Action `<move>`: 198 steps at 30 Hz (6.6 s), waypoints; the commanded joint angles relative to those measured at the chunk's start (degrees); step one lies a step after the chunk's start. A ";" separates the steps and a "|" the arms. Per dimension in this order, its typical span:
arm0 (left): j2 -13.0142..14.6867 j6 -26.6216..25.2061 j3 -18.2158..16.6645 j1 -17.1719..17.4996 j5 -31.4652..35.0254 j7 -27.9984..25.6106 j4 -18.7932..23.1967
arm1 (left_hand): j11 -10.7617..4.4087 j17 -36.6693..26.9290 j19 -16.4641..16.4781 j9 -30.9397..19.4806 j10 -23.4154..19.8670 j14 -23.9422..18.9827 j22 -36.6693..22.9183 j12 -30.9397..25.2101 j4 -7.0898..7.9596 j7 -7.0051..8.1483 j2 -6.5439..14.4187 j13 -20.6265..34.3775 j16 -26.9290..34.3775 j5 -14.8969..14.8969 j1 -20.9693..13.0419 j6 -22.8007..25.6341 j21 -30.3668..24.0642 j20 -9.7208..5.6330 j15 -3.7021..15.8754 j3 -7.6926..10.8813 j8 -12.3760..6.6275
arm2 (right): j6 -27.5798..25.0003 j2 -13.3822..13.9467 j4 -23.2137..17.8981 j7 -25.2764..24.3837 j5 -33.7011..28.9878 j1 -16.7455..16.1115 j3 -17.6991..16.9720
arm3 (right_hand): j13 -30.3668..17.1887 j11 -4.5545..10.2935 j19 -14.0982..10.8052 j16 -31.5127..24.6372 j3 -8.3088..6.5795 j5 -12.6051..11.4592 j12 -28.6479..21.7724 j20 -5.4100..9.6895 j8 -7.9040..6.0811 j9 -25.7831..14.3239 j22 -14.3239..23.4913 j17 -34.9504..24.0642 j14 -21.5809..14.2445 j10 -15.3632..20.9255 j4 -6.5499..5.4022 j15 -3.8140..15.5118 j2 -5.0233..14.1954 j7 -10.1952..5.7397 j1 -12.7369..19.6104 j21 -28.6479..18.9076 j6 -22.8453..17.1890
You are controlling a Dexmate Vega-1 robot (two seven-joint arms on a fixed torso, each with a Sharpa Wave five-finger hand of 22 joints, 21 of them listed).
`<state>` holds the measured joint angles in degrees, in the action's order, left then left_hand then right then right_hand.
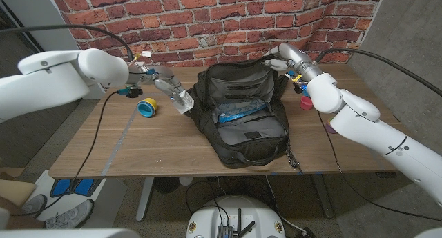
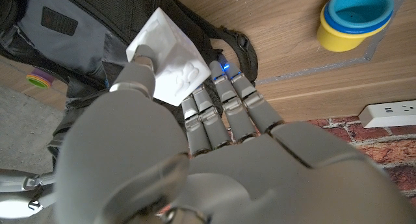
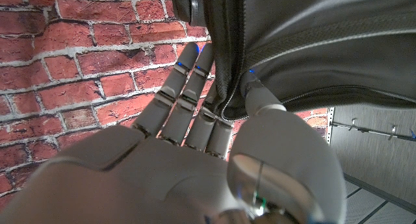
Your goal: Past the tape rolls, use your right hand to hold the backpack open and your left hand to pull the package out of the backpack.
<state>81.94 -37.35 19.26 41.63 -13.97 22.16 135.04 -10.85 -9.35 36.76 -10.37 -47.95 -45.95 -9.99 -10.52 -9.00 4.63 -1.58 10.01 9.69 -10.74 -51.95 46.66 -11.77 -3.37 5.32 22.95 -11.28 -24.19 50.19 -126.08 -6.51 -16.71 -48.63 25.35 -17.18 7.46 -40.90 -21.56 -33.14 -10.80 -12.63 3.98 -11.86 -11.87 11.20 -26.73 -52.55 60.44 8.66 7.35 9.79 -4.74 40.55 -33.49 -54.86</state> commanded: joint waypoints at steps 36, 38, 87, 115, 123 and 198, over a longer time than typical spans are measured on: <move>-3.19 0.89 7.67 -0.84 20.86 5.71 -3.06 | -0.63 0.06 -0.52 -0.43 1.34 1.78 -0.14 0.26 -0.47 0.89 0.51 0.26 -0.19 -0.48 -0.26 -0.62 0.44 -8.78 7.67 0.97 0.14 | -7.84 8.38 -12.03 -4.84 9.07 -18.44 -12.43 | -1.56 0.40 1.20 0.37 0.23 -0.16 -0.59 7.78 -0.36 -0.28 -0.01 -0.49 0.97 -0.19 -0.11 4.63 0.19 -1.14 -1.14 -0.85 -0.02; -3.57 0.81 7.84 -0.48 21.49 5.65 -3.28 | -0.69 0.05 -0.55 -0.45 1.39 1.86 -0.14 0.27 -0.47 0.87 0.52 0.27 -0.19 -0.48 -0.26 -0.64 0.44 -8.78 7.67 0.99 0.13 | -8.01 8.43 -12.25 -5.31 9.53 -19.38 -13.03 | -1.62 0.50 1.34 0.45 0.25 -0.15 -0.59 7.72 -0.37 -0.28 -0.01 -0.49 1.13 -0.24 -0.06 4.62 0.10 -1.14 -1.16 -0.84 0.00; -9.79 7.62 11.47 -1.88 36.56 12.29 -12.24 | -0.73 0.03 -1.01 -0.59 3.07 2.98 -0.17 0.38 -0.44 1.24 0.70 0.28 -0.14 -0.46 -0.17 -2.56 0.47 -8.72 7.67 1.35 0.39 | -13.31 15.63 -18.52 1.05 17.86 -30.58 -27.26 | -1.15 0.35 5.16 2.65 5.82 -0.57 2.11 5.00 0.78 -0.23 -0.69 -1.31 11.34 -8.06 1.58 4.33 -7.85 -2.34 4.40 -0.71 6.52; -9.78 8.41 11.96 -0.10 40.45 12.48 -13.34 | -0.89 0.02 -2.81 -0.66 6.82 6.15 -0.17 0.71 -0.58 1.51 -0.36 0.27 -0.33 -0.41 0.07 -5.59 0.81 -8.80 7.57 1.16 0.68 | -17.96 17.91 -19.54 6.69 20.66 -31.88 -32.51 | 2.15 -1.01 10.05 7.61 11.06 -0.76 2.73 0.06 1.60 0.52 -1.32 0.23 25.27 -24.23 0.40 -0.17 -10.70 -2.97 5.57 3.30 18.53; -10.14 9.41 12.74 0.85 44.06 11.63 -13.73 | -0.74 -0.02 -3.40 -0.65 7.32 6.86 -0.16 0.61 -0.60 1.63 -0.52 0.27 -0.28 -0.39 0.02 -6.04 0.93 -8.83 7.58 1.00 0.62 | -18.18 17.39 -20.04 8.15 19.64 -33.82 -35.44 | 2.40 -1.17 10.21 7.69 11.53 -0.64 2.44 -0.23 1.46 0.57 -1.33 0.36 25.62 -24.39 -0.01 -0.57 -10.57 -2.80 4.85 3.61 19.08; -14.81 5.40 10.00 1.61 43.08 10.16 -13.75 | 2.33 -0.13 -18.70 0.01 32.26 30.88 0.41 0.70 2.21 1.88 -0.33 0.03 -0.10 0.06 9.81 -28.35 1.68 -4.28 1.99 -8.39 1.14 | -3.37 13.48 -7.67 7.65 23.84 -27.71 -30.56 | 5.90 -4.40 19.32 10.48 16.03 -0.01 2.30 -4.43 1.73 1.31 -1.61 6.34 40.43 -42.43 -1.77 -5.92 -8.06 -0.56 -2.96 14.54 35.38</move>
<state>67.50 -30.99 29.84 43.33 32.16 34.76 121.27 -8.50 -9.32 18.61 -10.39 -16.35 -15.62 -9.59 -9.80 -6.79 6.40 -1.96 9.87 9.70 -10.58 -42.68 18.88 -10.20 -2.25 2.24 14.69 -10.16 -31.43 64.92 -136.22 3.07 6.22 -76.38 -5.93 -11.19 3.15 -21.66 -10.82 -17.29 -10.80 -9.97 -0.53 -9.93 -10.38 9.62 -20.46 -12.27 18.27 7.12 1.52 1.70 -5.30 38.12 -19.19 -19.83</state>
